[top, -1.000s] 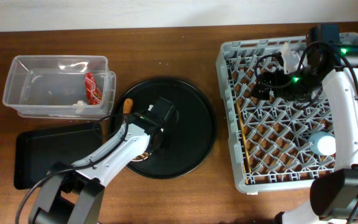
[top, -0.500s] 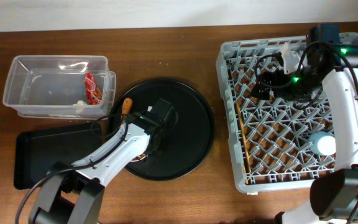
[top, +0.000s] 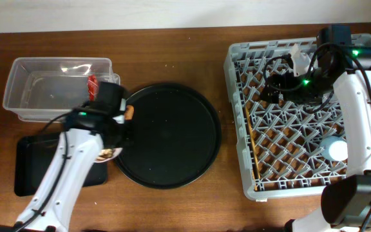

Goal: Sort waste into correct bins and load items into the dishwasher rack
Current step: 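Tip the bowl over the flat black tray to empty the rice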

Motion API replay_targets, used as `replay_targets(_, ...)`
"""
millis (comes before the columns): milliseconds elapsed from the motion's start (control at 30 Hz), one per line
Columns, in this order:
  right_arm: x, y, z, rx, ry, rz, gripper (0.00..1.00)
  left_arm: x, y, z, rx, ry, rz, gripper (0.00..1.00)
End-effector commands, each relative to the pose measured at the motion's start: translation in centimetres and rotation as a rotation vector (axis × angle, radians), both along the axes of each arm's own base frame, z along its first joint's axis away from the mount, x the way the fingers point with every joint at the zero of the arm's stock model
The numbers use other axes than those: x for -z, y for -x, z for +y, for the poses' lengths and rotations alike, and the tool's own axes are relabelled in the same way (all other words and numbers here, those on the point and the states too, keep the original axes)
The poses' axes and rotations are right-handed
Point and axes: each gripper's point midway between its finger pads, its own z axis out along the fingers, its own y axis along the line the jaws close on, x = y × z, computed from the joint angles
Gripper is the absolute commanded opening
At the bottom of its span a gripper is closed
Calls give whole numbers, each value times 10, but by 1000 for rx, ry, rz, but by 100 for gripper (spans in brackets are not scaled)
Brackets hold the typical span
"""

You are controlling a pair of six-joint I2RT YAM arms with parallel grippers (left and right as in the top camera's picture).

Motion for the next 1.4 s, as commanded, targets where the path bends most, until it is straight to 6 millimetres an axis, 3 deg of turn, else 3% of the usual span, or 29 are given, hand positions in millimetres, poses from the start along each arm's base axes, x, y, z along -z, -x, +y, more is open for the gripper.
replay_targets(0, 3, 0, 3, -12, -3, 5, 98, -14, -12, 24, 1, 188, -49, 0)
replay_targets(167, 3, 0, 1, -10, 3, 5, 98, -33, -20, 62, -53, 469, -169, 0)
replay_targets(300, 3, 0, 1, -10, 3, 5, 98, -47, -19, 81, -57, 685, -324, 0)
replay_targets(467, 3, 1, 2, -10, 3, 9, 98, -51, -11, 89, -6, 877, -523, 0)
replay_targets(667, 3, 2, 2, -10, 3, 13, 98, -38, 4, 103, -19, 954, -678, 0)
replay_targets(900, 3, 2, 2, -10, 3, 13, 98, -40, 16, 108, -1, 1011, -833, 0)
replay_targets(1367, 3, 2, 2, -10, 3, 14, 98, -42, 14, 111, 25, 992, -860, 0)
